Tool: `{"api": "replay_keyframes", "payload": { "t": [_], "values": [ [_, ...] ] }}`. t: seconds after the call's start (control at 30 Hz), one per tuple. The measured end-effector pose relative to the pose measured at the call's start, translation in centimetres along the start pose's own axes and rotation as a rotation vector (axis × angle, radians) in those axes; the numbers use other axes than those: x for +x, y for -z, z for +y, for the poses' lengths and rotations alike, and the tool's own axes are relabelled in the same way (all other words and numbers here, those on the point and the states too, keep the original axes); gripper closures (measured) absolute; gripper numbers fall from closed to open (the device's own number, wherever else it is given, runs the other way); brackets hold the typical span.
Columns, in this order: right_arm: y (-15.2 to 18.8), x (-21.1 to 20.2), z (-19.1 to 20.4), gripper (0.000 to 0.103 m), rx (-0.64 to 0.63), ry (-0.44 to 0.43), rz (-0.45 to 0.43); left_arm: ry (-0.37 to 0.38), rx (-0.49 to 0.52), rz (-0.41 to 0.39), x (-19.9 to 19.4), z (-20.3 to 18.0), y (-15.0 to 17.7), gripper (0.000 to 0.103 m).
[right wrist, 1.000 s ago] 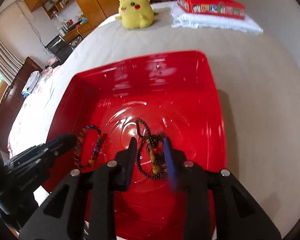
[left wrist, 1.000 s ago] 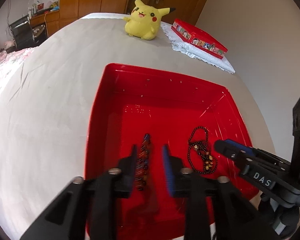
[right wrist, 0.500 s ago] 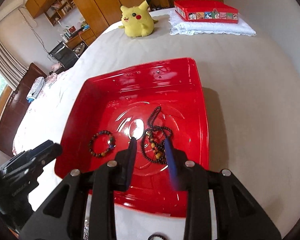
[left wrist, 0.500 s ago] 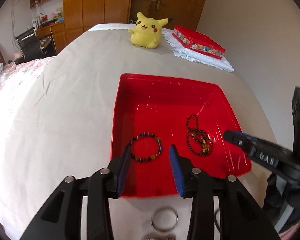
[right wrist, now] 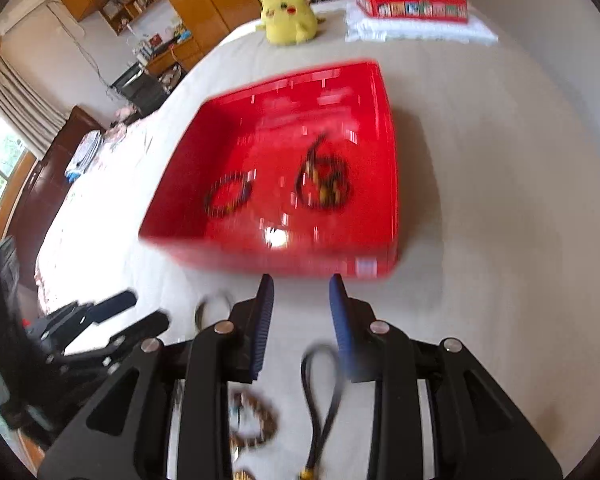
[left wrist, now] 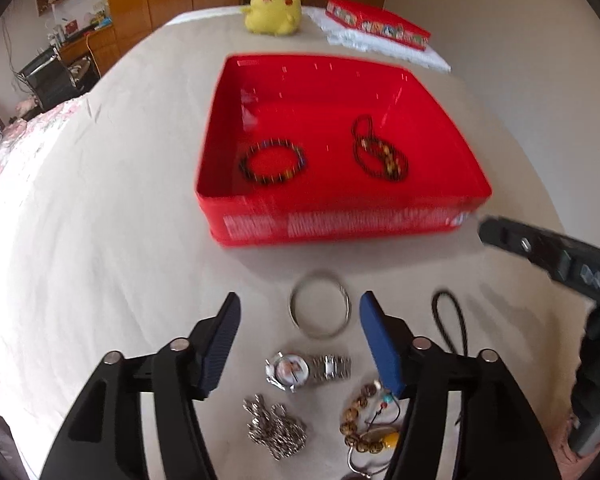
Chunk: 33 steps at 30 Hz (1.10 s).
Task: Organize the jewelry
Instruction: 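Withdraw both tools from the tray back to the remaining jewelry, then grasp the silver bangle with the left tool while the right tool grasps the black braided cord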
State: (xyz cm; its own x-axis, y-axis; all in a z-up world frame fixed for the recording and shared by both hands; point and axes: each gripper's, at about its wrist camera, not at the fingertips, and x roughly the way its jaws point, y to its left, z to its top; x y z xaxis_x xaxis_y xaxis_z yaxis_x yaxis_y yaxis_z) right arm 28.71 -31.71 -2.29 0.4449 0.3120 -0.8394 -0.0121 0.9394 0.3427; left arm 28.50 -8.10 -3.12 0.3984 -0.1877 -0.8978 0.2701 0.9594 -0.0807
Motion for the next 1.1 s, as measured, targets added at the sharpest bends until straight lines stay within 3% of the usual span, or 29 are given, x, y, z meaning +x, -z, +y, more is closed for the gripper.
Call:
{"api": "replay_keyframes", "payload": {
  "t": [0.07, 0.27, 0.6, 0.7, 0.83, 0.97, 1.1],
  "values": [
    [1.9, 0.1, -0.3, 0.072, 0.005, -0.011, 0.036, -0.004, -0.009, 0.006, 0.6, -0.1, 0.5, 0.032],
    [5.7, 0.7, -0.7, 0.071, 0.01, -0.025, 0.097, -0.046, 0.0, 0.008, 2.1, -0.9, 0.8, 0.03],
    [6.9, 1.8, -1.8, 0.071, 0.032, -0.031, 0.131, -0.043, 0.015, 0.057, 4.5, -1.4, 1.1, 0.029],
    [7.0, 2.1, -1.8, 0.071, 0.028, -0.03, 0.14, -0.006, 0.011, 0.096, 5.6, -1.4, 1.1, 0.029],
    [7.0, 2.3, -1.8, 0.071, 0.028, -0.026, 0.152, -0.045, 0.029, 0.086, 5.9, -1.7, 1.2, 0.041],
    [7.2, 2.3, -1.8, 0.071, 0.028, -0.023, 0.151, -0.039, 0.011, 0.082, 5.9, -1.6, 1.0, 0.054],
    [7.3, 2.4, -1.8, 0.069, 0.028, -0.022, 0.149, -0.039, 0.01, 0.075, 5.9, -1.6, 0.9, 0.055]
  ]
}}
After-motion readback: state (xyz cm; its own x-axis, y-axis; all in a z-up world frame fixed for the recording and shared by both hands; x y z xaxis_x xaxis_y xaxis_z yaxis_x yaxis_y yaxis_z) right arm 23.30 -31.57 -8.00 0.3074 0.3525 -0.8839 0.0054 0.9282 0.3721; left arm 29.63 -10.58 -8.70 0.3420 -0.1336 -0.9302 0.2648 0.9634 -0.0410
